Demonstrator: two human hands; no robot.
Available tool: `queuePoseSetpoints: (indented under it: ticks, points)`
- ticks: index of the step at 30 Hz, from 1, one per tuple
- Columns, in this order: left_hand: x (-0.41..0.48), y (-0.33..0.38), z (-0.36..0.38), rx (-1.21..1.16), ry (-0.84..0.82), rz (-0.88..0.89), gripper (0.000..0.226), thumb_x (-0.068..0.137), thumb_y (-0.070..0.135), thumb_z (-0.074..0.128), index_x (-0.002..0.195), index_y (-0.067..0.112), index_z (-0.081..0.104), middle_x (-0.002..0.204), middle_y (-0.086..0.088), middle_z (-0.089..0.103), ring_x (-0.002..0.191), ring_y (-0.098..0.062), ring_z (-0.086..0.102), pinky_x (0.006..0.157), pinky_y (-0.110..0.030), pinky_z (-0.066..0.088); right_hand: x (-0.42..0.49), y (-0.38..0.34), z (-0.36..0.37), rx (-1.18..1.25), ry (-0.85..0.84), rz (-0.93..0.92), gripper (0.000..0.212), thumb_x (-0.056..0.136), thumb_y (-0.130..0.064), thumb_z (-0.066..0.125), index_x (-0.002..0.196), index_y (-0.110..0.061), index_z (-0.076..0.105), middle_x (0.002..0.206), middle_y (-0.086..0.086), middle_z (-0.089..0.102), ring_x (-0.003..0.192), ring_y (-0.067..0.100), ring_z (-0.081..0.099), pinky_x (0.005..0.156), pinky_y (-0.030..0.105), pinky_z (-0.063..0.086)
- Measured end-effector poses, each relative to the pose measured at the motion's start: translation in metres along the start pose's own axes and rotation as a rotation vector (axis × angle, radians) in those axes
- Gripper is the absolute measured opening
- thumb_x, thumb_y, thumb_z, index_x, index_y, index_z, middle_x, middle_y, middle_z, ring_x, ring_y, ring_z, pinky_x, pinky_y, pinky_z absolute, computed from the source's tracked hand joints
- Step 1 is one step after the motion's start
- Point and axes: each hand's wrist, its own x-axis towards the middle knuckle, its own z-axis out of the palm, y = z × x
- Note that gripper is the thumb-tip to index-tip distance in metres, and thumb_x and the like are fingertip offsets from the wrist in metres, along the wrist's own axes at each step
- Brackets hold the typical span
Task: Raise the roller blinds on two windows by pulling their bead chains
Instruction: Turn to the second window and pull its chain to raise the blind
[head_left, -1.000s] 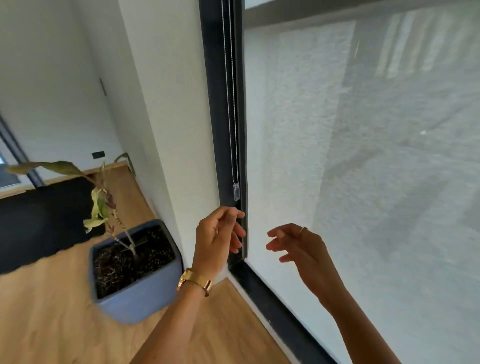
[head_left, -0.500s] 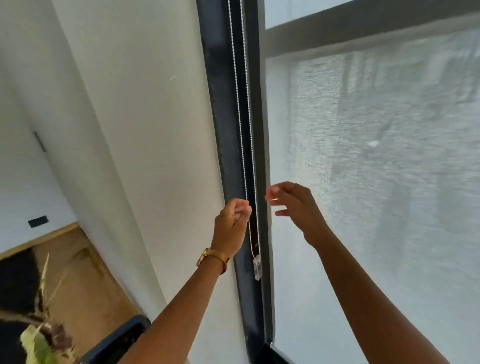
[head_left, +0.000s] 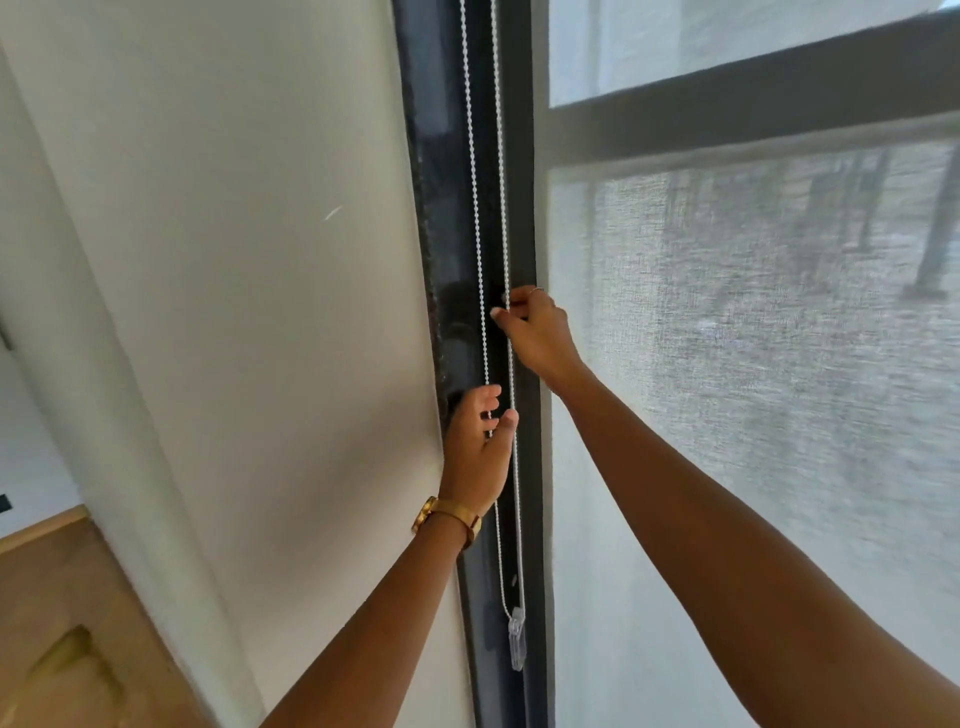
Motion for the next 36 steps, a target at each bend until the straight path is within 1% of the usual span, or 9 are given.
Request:
queuePoseSetpoints:
  ticks: [5, 9, 14, 17, 24, 26, 30, 33, 36]
  points:
    - [0.009, 0.001, 0.000, -0.028, 0.052, 0.046, 0.033, 0.091, 0.021, 0.055, 0.123, 0.017, 0.051, 0.124, -0.004, 0.059, 0.102, -0.010, 0.056, 0.074, -0.009, 0.044, 0.017, -0.006, -0.001, 0.313, -0.095, 0.078, 0.025, 0.094, -0.033, 0.050, 0.104, -0.010, 0.054, 0.090, 0.005, 0.064, 0.085, 0.020, 0.061, 0.074, 0.034, 0.050]
    - [0.012, 0.005, 0.001, -0.047, 0.069, 0.085, 0.030, 0.091, 0.023, 0.056, 0.121, 0.022, 0.052, 0.118, 0.002, 0.061, 0.096, -0.005, 0.059, 0.075, -0.011, 0.049, 0.025, -0.013, -0.007, 0.427, -0.174, 0.042, 0.019, 0.096, -0.028, 0.047, 0.105, -0.013, 0.056, 0.088, -0.002, 0.063, 0.081, 0.013, 0.059, 0.070, 0.025, 0.049]
    - [0.023, 0.017, -0.001, -0.065, 0.201, 0.137, 0.026, 0.091, 0.020, 0.054, 0.117, 0.021, 0.054, 0.110, 0.005, 0.062, 0.094, -0.003, 0.061, 0.073, -0.010, 0.051, 0.030, -0.034, -0.012, 0.526, -0.293, 0.045, 0.023, 0.099, -0.029, 0.041, 0.099, -0.018, 0.061, 0.085, 0.000, 0.067, 0.080, 0.014, 0.060, 0.072, 0.027, 0.049]
    - [0.027, 0.023, -0.004, -0.027, 0.257, 0.173, 0.027, 0.090, 0.023, 0.055, 0.117, 0.020, 0.053, 0.098, 0.005, 0.063, 0.088, -0.011, 0.063, 0.071, -0.013, 0.051, 0.031, -0.042, -0.015, 0.549, -0.314, 0.000, 0.019, 0.096, -0.028, 0.049, 0.095, -0.018, 0.065, 0.080, 0.000, 0.068, 0.075, 0.013, 0.062, 0.071, 0.027, 0.050]
    - [0.050, 0.052, -0.012, 0.148, 0.289, 0.281, 0.023, 0.088, 0.034, 0.057, 0.097, 0.013, 0.057, 0.091, -0.007, 0.059, 0.082, -0.019, 0.055, 0.069, -0.026, 0.048, 0.014, -0.054, -0.029, 0.449, -0.338, -0.080, 0.015, 0.095, -0.021, 0.052, 0.095, -0.016, 0.065, 0.083, -0.001, 0.070, 0.080, 0.010, 0.066, 0.072, 0.022, 0.054]
    - [0.059, 0.073, -0.019, 0.086, 0.284, 0.307, 0.019, 0.091, 0.031, 0.053, 0.093, 0.012, 0.056, 0.086, -0.006, 0.059, 0.077, -0.016, 0.055, 0.068, -0.026, 0.047, 0.009, -0.059, -0.034, 0.440, -0.333, -0.085, 0.016, 0.094, -0.022, 0.053, 0.098, -0.011, 0.065, 0.084, 0.000, 0.069, 0.078, 0.009, 0.068, 0.069, 0.020, 0.056]
    - [0.074, 0.124, -0.041, -0.187, 0.167, 0.259, 0.019, 0.093, 0.030, 0.050, 0.100, 0.013, 0.053, 0.078, -0.004, 0.064, 0.069, -0.013, 0.061, 0.064, -0.021, 0.054, 0.004, -0.070, -0.044, 0.398, -0.228, -0.048, 0.017, 0.094, -0.024, 0.051, 0.087, -0.015, 0.063, 0.084, 0.004, 0.068, 0.087, 0.024, 0.066, 0.088, 0.042, 0.054]
    - [0.077, 0.158, -0.059, -0.314, 0.069, 0.205, 0.023, 0.095, 0.030, 0.046, 0.106, 0.012, 0.054, 0.067, 0.000, 0.059, 0.059, -0.012, 0.057, 0.061, -0.024, 0.055, -0.003, -0.083, -0.044, 0.291, -0.167, 0.011, 0.014, 0.095, -0.017, 0.048, 0.087, -0.013, 0.059, 0.082, 0.007, 0.065, 0.085, 0.024, 0.059, 0.080, 0.037, 0.053]
    - [0.083, 0.193, -0.073, -0.394, 0.043, 0.202, 0.031, 0.097, 0.032, 0.041, 0.112, 0.009, 0.055, 0.069, 0.000, 0.058, 0.056, -0.011, 0.054, 0.057, -0.024, 0.054, -0.009, -0.102, -0.040, 0.226, -0.121, 0.049, 0.011, 0.093, -0.020, 0.051, 0.098, -0.011, 0.056, 0.101, 0.017, 0.063, 0.087, 0.021, 0.057, 0.074, 0.031, 0.052]
